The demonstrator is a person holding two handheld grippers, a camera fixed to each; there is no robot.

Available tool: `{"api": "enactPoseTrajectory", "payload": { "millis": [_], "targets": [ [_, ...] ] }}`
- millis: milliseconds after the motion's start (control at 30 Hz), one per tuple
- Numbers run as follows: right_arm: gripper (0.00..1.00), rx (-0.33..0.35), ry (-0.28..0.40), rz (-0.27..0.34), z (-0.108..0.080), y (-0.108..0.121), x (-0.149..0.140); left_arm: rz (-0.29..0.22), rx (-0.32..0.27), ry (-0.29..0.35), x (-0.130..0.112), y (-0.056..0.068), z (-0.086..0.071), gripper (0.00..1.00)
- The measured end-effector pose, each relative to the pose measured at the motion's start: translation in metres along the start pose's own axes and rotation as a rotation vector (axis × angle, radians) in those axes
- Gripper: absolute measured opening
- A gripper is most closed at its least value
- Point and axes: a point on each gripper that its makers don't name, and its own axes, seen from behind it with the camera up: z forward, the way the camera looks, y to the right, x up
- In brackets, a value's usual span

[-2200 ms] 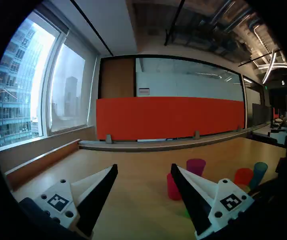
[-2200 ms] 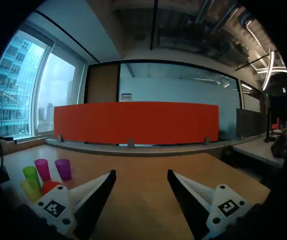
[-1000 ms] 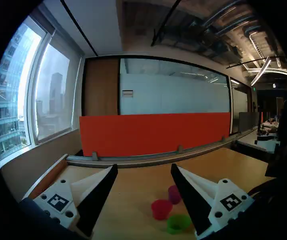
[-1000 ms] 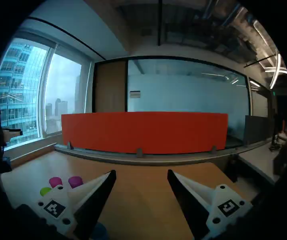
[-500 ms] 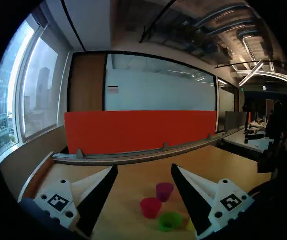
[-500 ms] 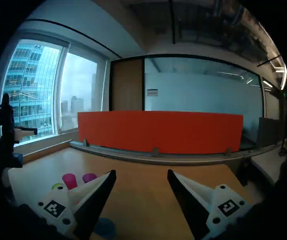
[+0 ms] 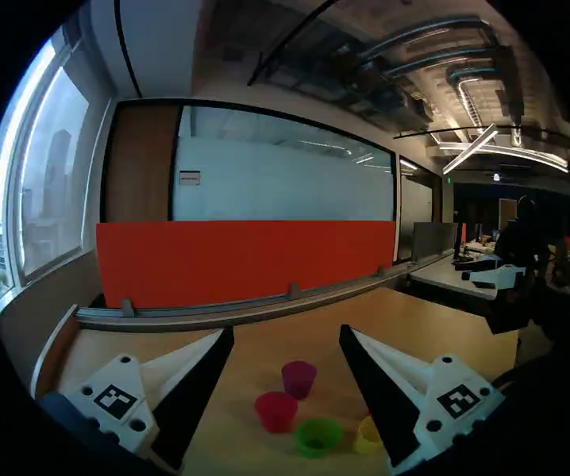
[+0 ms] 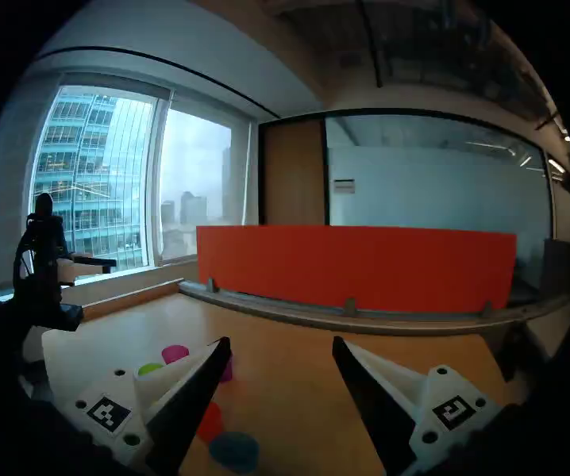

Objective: Pour water

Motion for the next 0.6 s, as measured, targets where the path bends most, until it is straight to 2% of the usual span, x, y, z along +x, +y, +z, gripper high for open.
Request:
{"api": "enactPoseTrajectory", "payload": {
  "millis": [167, 600],
  "targets": [
    [0.99, 0.015, -0.021, -0.021, 0.002, -0.003, -0.003, 0.013, -0.030, -0.011, -0.001, 0.004, 0.000, 0.99],
    [0.99, 0.119, -0.114, -0.048, -0.002, -0.025, -0.015, 0.074, -0.098, -0.109, -0.028, 0.013, 0.001, 0.99]
  ]
}}
